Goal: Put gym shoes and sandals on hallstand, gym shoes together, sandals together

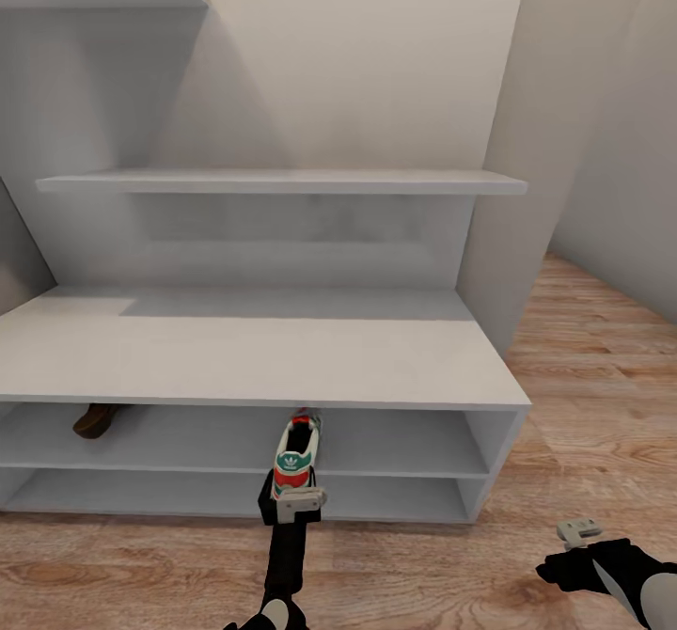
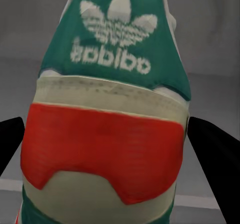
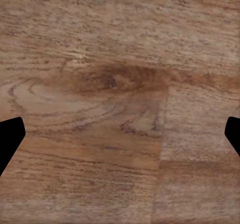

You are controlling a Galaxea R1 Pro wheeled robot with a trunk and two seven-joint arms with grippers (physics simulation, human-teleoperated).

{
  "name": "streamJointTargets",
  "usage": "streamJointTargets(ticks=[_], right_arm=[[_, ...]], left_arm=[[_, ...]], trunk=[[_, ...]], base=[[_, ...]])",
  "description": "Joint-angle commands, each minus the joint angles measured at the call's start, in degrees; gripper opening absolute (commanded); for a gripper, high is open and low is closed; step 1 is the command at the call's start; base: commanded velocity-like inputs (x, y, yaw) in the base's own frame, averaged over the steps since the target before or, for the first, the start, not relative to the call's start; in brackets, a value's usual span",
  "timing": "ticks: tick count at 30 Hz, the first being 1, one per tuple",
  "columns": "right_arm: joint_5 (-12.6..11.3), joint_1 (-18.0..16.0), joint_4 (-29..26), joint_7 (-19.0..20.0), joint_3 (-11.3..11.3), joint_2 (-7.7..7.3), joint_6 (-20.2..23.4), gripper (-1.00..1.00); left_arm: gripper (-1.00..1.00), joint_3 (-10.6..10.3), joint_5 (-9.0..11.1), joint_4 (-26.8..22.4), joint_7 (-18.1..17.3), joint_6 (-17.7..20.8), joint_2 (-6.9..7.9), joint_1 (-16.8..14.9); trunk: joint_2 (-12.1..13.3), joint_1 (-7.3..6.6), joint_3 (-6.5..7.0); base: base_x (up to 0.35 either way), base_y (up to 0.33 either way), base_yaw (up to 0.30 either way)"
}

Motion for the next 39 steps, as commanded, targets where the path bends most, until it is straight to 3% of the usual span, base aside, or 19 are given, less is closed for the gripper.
streamJointTargets(ticks=[1,32,39], right_arm=[[0.0,0.0,0.0,0.0,0.0,0.00,0.0,1.00],[0.0,0.0,0.0,0.0,0.0,0.02,0.0,1.00],[0.0,0.0,0.0,0.0,0.0,0.02,0.0,1.00]], left_arm=[[-1.00,0.0,0.0,0.0,0.0,0.0,0.00,0.0],[-1.00,0.2,0.0,0.1,-0.1,0.1,0.00,0.0],[-1.00,0.3,2.1,0.1,-0.2,0.1,0.00,0.0]], trunk=[[0.0,0.00,0.00],[0.0,0.00,0.00],[0.0,0.00,0.00]], base=[[0.000,0.000,0.000],[0.052,0.000,0.000],[0.002,0.000,0.000]])
